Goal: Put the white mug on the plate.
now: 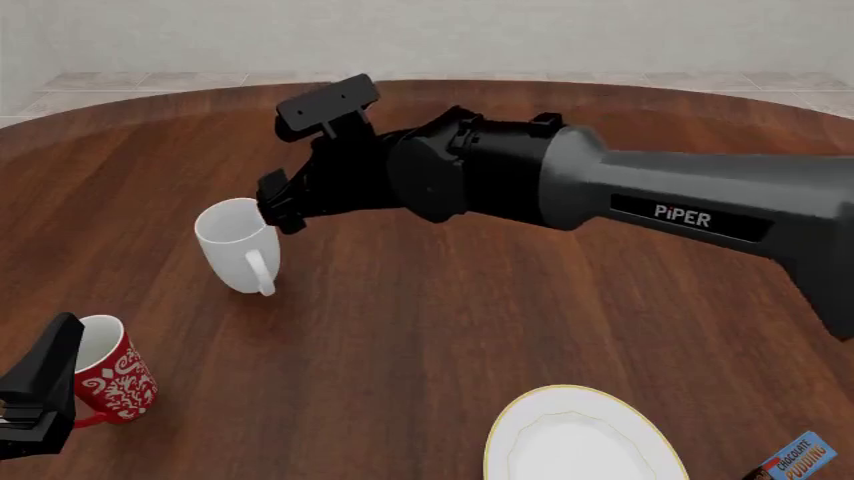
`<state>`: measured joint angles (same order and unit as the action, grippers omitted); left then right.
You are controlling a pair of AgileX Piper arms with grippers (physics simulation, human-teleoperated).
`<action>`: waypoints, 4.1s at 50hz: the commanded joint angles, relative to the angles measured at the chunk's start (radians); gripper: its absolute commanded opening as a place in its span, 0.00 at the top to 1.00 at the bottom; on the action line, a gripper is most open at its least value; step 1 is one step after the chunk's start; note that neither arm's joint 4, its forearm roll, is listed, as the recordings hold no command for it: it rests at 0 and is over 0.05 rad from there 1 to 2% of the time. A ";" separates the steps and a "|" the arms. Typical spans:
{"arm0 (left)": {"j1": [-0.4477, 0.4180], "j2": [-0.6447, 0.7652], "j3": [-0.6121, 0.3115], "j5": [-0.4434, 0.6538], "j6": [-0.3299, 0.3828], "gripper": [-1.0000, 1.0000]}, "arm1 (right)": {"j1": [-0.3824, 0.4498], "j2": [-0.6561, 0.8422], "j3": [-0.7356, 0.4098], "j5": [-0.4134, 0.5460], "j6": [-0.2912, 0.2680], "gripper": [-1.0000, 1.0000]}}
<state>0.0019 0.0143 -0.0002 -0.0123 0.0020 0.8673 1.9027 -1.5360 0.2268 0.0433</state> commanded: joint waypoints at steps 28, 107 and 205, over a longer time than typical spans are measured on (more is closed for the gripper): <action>-0.001 -0.004 -0.001 0.004 0.001 0.00 | 0.012 0.126 -0.082 -0.018 0.038 0.00; -0.001 -0.004 -0.001 0.004 0.000 0.00 | 0.035 0.357 -0.237 -0.018 0.124 0.00; -0.045 -0.014 0.000 0.026 0.004 0.00 | 0.045 0.520 -0.378 0.038 0.098 1.00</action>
<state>-0.0379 0.0039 0.0000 0.0125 0.0023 0.9202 2.4201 -1.9033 0.2590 0.1508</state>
